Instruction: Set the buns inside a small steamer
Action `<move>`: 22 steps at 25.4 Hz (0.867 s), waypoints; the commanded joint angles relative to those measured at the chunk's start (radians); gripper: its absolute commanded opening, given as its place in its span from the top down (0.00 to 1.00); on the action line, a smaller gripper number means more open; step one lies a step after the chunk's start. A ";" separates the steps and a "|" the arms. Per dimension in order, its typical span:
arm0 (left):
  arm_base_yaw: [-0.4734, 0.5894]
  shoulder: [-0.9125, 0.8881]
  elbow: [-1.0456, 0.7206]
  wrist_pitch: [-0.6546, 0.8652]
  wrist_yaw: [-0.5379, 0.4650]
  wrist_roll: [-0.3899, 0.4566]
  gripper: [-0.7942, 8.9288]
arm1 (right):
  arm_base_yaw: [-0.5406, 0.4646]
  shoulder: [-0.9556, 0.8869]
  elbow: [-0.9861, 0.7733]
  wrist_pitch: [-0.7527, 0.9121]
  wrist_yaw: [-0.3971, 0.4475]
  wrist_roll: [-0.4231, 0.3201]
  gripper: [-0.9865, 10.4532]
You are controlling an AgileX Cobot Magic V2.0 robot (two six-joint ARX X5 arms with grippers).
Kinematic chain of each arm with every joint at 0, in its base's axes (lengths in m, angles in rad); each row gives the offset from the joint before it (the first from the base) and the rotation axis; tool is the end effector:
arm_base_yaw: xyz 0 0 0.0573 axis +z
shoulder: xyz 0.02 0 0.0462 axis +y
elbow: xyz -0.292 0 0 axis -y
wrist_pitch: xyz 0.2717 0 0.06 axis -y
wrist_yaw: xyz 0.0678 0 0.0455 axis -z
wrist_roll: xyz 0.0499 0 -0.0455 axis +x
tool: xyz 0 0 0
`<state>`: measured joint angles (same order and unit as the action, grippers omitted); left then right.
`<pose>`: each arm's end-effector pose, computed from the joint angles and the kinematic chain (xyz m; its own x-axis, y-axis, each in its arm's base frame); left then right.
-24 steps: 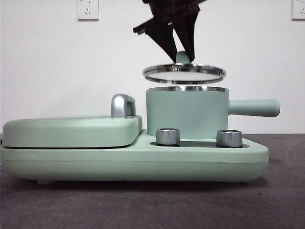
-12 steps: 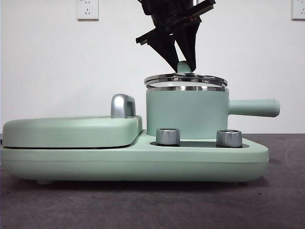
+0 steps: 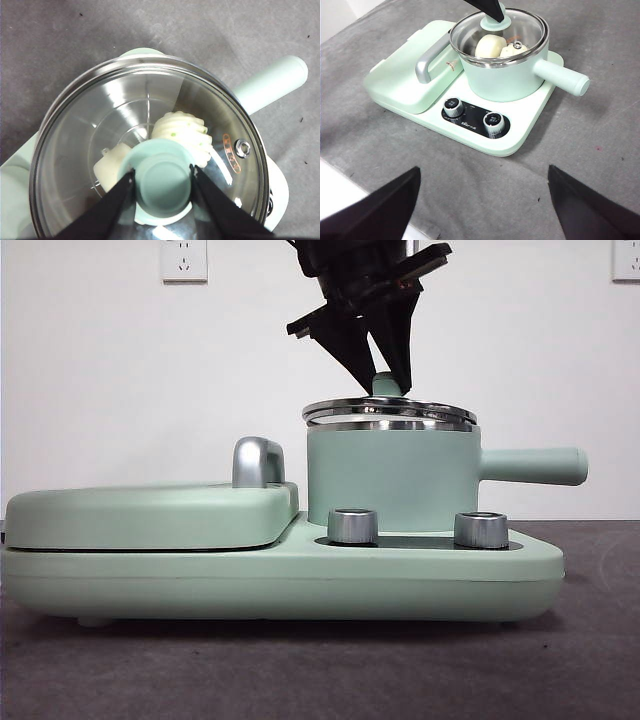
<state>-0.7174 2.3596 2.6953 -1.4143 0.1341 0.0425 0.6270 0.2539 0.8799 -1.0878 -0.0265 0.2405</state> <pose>0.3870 -0.3465 0.3521 0.2650 -0.4086 -0.8734 0.7267 0.6800 -0.0976 0.0217 0.0173 0.3322 0.7092 0.5465 -0.4454 -0.5023 0.8350 0.2247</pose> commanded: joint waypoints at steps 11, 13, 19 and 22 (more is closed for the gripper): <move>-0.002 0.045 0.032 0.049 0.023 0.056 0.90 | 0.006 -0.002 0.008 0.011 0.001 0.009 0.56; -0.003 0.053 0.032 0.048 0.023 0.072 0.90 | 0.006 -0.002 0.008 0.011 0.001 0.010 0.56; -0.001 0.063 0.032 0.011 0.019 0.097 0.90 | 0.006 -0.002 0.008 0.011 0.001 0.014 0.56; 0.000 0.063 0.032 -0.001 0.019 0.098 0.82 | 0.006 -0.002 0.008 0.011 0.001 0.014 0.56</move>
<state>-0.7109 2.3756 2.6984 -1.3930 0.1528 0.1200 0.6270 0.2539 0.8799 -1.0874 -0.0265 0.2413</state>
